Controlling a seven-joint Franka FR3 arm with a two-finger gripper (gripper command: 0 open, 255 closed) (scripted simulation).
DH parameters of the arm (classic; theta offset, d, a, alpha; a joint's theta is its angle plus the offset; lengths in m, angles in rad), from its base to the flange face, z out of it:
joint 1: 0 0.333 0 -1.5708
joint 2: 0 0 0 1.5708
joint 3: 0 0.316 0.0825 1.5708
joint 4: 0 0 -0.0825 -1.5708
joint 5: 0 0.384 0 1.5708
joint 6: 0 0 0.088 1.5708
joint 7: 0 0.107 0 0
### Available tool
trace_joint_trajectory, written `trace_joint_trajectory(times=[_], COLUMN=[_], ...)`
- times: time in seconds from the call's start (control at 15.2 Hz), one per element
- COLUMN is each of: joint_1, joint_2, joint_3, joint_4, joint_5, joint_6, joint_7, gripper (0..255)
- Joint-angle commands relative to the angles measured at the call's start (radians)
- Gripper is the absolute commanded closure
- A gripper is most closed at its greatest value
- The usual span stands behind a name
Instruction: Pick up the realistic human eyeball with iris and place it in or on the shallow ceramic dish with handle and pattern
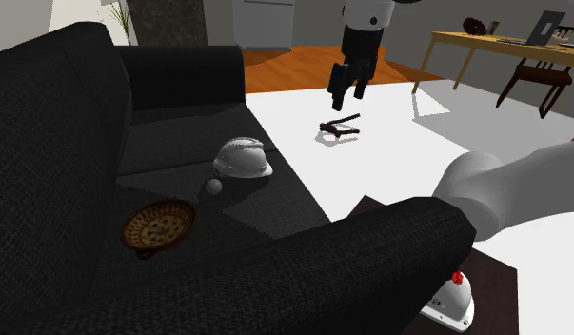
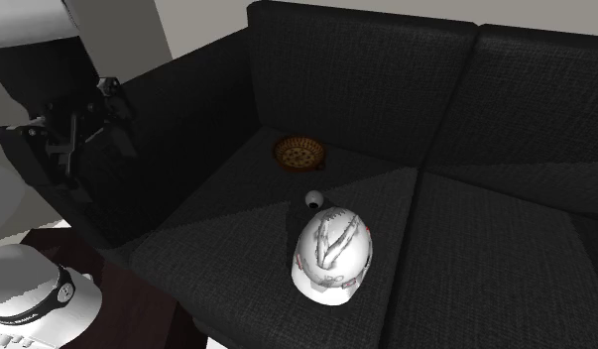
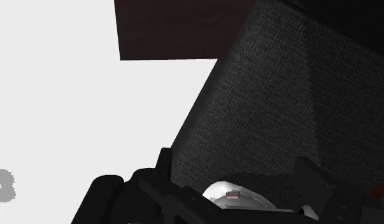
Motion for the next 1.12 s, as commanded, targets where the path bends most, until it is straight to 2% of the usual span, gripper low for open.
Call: trace_joint_trajectory(times=[0.0, 0.53, 1.06], joint_1=[0.0, 0.023, 0.02], joint_2=[0.0, 0.174, 0.425], joint_3=[0.0, 0.095, 0.197], joint_4=[0.0, -0.067, -0.04], joint_5=[0.0, 0.029, 0.001], joint_6=[0.0, 0.276, 0.532], joint_7=[0.0, 0.095, 0.207], gripper=[0, 0, 0])
